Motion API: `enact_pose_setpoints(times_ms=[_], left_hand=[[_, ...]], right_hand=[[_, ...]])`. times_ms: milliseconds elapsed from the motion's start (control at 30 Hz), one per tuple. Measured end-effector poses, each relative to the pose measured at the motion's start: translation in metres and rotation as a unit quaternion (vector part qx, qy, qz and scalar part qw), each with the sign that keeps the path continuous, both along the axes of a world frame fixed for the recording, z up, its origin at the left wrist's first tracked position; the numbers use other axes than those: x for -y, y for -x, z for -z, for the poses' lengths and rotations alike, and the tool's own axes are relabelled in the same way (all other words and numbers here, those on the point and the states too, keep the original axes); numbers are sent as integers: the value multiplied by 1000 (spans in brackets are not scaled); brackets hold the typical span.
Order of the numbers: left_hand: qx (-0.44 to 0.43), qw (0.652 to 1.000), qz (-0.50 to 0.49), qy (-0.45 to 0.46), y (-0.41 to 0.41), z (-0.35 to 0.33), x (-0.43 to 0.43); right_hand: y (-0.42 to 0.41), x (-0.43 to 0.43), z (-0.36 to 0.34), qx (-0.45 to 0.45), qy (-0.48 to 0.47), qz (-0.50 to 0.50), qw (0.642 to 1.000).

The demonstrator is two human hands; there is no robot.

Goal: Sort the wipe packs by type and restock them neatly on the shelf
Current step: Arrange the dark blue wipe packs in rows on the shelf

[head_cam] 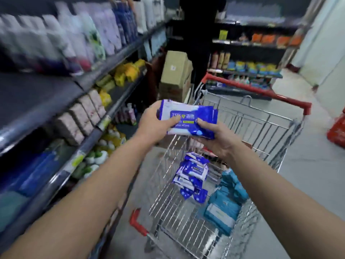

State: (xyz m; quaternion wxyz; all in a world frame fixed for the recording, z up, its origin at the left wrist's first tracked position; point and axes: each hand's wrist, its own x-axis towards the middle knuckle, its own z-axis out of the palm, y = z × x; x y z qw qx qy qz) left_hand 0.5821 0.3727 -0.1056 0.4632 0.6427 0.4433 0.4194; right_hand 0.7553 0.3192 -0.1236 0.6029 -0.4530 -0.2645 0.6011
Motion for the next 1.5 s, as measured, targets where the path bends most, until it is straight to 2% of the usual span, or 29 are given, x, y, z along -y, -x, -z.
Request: enact_pose_setpoints(times_ms=[167,367,533,767,900,1200,1333,1500], left_hand=[[-41,988,-139,-51,126,-53,42],[-56,947,-305,-82,267,-106,100],[-65,908,-407,-73,389,-124,150],[-90,854,-513,-2,586,-118,236],[-71,834,-547,26,672,-112,286],[-12,756,-650,71,768,-76,371],[10,736,-674,60,780,-57,388],[-24,723,-691,9,796,-35,389]], right_hand=[[111,-9,-60,36,-23,-130,991],[264,-15,-115,83,-64,-268,958],[404,-3,-140,106,-111,-364,919],[622,28,-131,144,-140,-518,832],[715,48,-121,155,-157,-556,801],[805,78,-85,191,-155,-610,754],[818,87,-79,184,-135,-594,772],[809,84,-84,160,-137,-578,788]])
